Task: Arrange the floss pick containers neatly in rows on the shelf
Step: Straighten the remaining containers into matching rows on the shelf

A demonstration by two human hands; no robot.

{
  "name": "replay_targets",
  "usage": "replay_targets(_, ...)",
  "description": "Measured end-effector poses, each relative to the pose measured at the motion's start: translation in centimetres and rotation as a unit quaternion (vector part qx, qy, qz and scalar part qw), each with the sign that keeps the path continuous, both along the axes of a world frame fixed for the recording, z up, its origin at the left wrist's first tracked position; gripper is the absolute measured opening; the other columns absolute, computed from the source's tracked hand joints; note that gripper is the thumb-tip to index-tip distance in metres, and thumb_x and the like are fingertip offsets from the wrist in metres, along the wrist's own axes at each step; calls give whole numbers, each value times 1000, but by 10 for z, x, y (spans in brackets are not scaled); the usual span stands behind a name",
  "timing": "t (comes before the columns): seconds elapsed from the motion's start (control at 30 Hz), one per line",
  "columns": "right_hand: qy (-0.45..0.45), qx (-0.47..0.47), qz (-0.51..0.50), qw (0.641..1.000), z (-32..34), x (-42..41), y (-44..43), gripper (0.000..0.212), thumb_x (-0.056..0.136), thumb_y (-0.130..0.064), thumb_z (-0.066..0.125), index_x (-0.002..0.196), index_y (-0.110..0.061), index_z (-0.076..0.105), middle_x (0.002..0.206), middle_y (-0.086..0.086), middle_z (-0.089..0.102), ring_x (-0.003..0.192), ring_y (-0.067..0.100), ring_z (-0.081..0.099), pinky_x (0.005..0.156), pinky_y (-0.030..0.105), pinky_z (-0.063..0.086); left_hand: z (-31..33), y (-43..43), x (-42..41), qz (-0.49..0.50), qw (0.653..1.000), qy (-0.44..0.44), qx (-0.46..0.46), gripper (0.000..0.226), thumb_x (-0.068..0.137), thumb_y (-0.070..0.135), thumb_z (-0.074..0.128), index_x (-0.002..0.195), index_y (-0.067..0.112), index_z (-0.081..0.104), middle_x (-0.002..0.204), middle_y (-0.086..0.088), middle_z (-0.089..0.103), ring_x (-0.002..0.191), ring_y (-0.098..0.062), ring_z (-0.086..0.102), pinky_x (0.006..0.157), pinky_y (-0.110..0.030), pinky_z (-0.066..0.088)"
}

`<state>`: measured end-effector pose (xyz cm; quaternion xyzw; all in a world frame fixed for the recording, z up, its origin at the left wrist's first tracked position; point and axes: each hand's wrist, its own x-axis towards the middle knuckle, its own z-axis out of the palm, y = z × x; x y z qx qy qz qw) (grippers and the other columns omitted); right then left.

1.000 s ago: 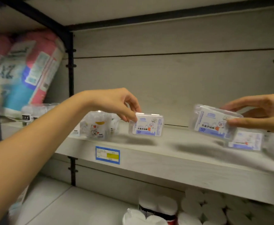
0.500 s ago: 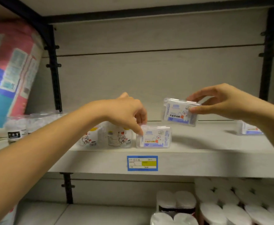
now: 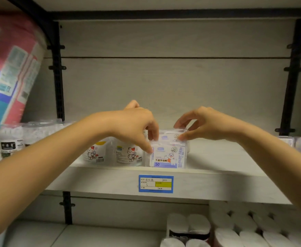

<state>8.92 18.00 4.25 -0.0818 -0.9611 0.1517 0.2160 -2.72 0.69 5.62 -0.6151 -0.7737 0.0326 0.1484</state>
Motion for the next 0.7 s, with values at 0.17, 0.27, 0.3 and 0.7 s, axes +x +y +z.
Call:
replay_targets(0.17,-10,-52,21,998,-2,-5,0,26,74,-19,76,99,-22,67,103,-2,69,89,18,69,68,16,54,-1,-5,2,-21,996,31,82,35,79,55,59,103,30,63,102,16,59,104,-5,45,102,-31,18)
replay_targets(0.27,-32,-93,30,995,0,-8,0,24,77,-15,73,99,-21,65,104,-1,66,86,15,66,55,7,48,1,-3,1,-22,994,34,101,37,85,51,52,115,32,57,111,16,55,114,-5,42,103,-26,12)
replay_targets(0.3,-43,-108,35,993,0,-9,0,24,78,-13,72,100,-19,64,105,0,65,85,13,65,56,7,49,0,-1,1,-13,996,31,84,40,87,51,50,122,32,54,117,16,54,119,-5,39,104,-25,10)
replay_targets(0.7,-169,-234,62,955,1,-12,5,25,91,-8,54,116,-10,60,112,9,68,100,15,65,83,24,55,-6,7,-5,1,999,-35,-4,33,93,46,41,118,36,60,125,19,59,119,-1,45,112,-29,2)
